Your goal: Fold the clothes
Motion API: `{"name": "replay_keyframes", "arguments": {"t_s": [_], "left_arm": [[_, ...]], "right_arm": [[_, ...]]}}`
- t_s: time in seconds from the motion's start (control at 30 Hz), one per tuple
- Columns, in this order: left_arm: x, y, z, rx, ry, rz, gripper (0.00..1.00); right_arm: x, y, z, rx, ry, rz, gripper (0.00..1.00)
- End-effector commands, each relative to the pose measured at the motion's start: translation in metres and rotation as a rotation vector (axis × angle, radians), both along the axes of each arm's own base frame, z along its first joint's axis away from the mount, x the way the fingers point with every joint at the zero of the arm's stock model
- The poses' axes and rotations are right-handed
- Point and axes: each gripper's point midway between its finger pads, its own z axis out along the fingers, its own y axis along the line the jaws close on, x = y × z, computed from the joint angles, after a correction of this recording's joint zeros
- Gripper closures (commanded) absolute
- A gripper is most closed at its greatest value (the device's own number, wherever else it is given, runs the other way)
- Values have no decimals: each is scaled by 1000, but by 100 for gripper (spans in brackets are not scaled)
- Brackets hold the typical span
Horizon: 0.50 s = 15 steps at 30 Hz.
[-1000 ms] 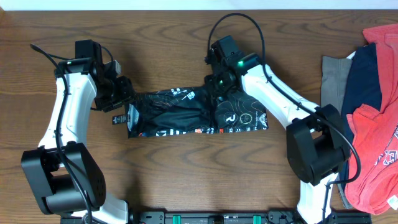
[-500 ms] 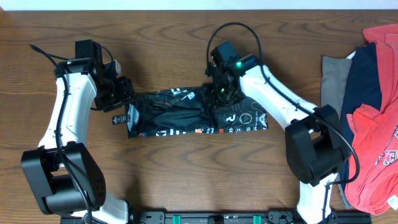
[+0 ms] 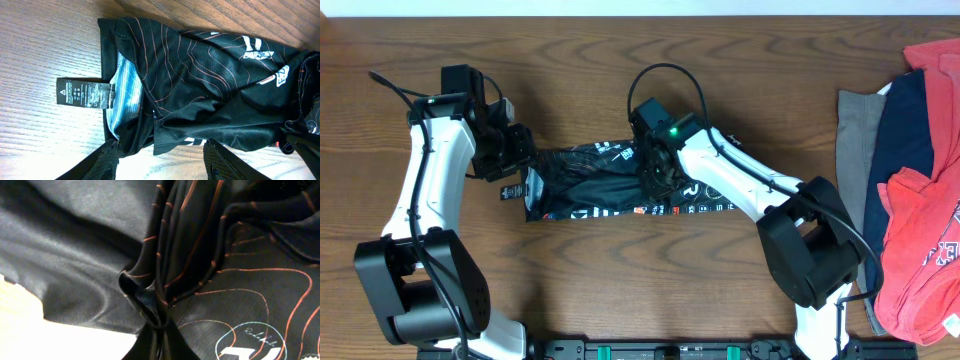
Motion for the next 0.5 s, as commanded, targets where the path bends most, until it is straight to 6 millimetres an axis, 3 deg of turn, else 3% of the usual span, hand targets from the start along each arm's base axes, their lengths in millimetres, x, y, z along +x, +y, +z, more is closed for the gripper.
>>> {"name": "replay_keyframes", "arguments": {"t_s": [0.0, 0.13, 0.27, 0.33, 0.37, 0.43, 0.47], "left_arm": [[-3, 3, 0, 9, 8, 5, 44], [-6, 3, 0, 7, 19, 5, 44], [-8, 2, -1, 6, 29, 5, 43], [-10, 2, -1, 4, 38, 5, 38], [-11, 2, -1, 4, 42, 5, 37], [-12, 2, -1, 4, 44, 4, 35], [-12, 2, -2, 3, 45, 4, 33]], "right_arm": [[-3, -4, -4, -29, -1, -12, 99], [-13, -8, -5, -43, 41, -14, 99], [-33, -1, -4, -17, 108, 95, 99], [-38, -1, -5, -26, 117, 120, 98], [-39, 0, -5, -29, 115, 123, 93], [-36, 1, -5, -28, 99, 123, 70], [-32, 3, -5, -23, 86, 121, 65]]}}
